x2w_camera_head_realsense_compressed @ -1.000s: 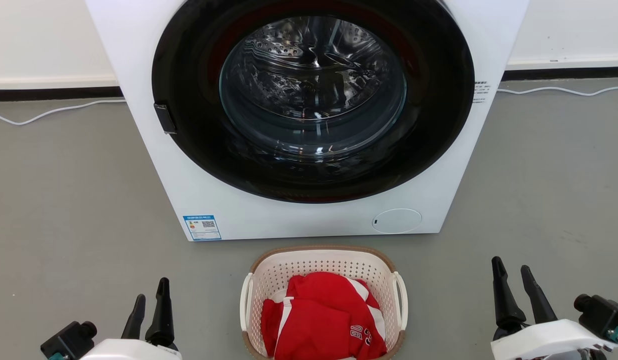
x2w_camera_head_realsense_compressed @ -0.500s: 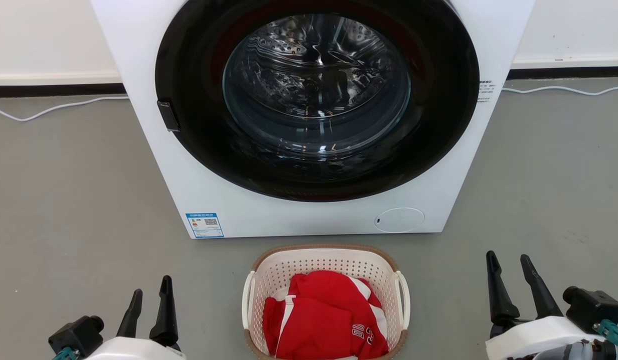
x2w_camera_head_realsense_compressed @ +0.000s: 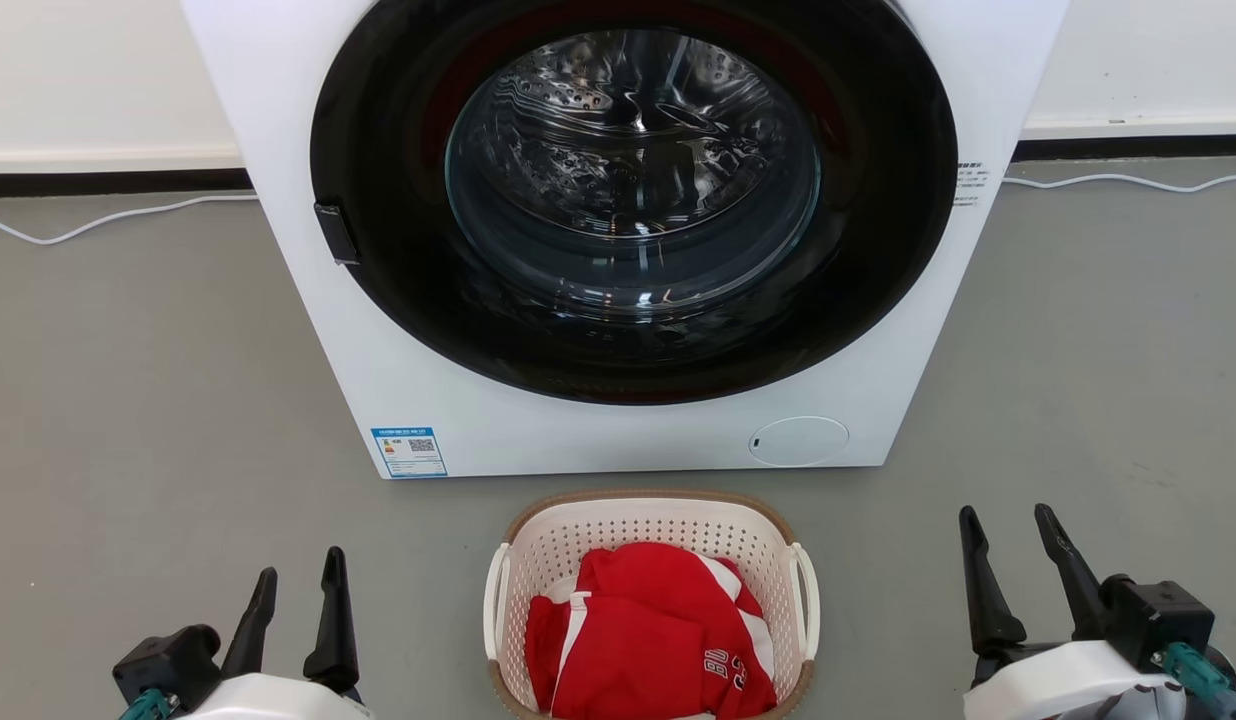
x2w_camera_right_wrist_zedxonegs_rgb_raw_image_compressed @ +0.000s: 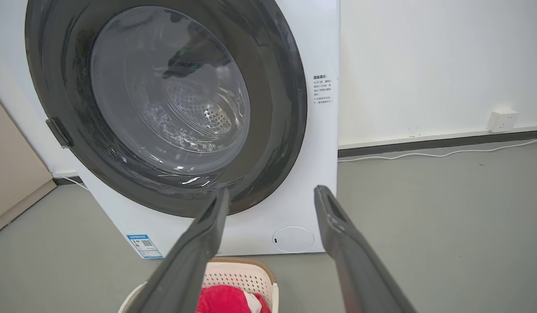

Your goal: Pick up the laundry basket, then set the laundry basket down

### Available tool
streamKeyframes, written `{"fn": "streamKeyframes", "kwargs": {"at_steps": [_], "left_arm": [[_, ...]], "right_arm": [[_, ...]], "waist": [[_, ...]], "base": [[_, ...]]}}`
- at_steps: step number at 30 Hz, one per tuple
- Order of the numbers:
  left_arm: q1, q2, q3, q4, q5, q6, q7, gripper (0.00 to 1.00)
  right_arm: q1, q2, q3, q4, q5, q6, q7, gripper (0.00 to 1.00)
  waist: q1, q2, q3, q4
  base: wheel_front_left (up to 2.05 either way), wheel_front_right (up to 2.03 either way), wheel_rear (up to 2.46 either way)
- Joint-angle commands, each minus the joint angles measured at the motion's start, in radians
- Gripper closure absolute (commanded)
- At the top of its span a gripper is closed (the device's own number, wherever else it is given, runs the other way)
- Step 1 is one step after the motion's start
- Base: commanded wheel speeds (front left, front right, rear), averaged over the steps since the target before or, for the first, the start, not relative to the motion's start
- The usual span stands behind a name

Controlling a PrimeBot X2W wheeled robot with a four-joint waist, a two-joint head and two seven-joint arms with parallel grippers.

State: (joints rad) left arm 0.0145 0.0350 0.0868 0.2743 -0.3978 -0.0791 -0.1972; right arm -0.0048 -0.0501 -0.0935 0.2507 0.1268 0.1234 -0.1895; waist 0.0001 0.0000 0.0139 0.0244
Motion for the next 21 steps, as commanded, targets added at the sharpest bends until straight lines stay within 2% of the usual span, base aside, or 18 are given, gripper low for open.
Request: {"fn": "streamKeyframes", "kwargs": {"at_steps": [1,18,21], "left_arm": [[-0.014,0.013,0.026,-0.032,0.042,0.008,-0.016,0.0],[-0.009,0.015,0.032,-0.037,0.221,0.014,-0.063,0.0],[-0.01,0.015,0.032,-0.037,0.224,0.015,-0.065,0.0]], "right_arm": [[-0.036,-0.007,0.02,-0.017,-0.044,0.006,-0.024,0.0],[-0.036,-0.006,0.017,-0.023,-0.26,0.007,-0.071,0.0],[-0.037,-0.006,0.017,-0.023,-0.264,0.007,-0.072,0.0]], "waist": [[0.0,0.0,-0.001,0.0],[0.0,0.0,0.004,0.003],[0.0,0.0,0.007,0.004]], "base": [[0.0,0.0,0.0],[0.0,0.0,0.0],[0.0,0.0,0.0]]}}
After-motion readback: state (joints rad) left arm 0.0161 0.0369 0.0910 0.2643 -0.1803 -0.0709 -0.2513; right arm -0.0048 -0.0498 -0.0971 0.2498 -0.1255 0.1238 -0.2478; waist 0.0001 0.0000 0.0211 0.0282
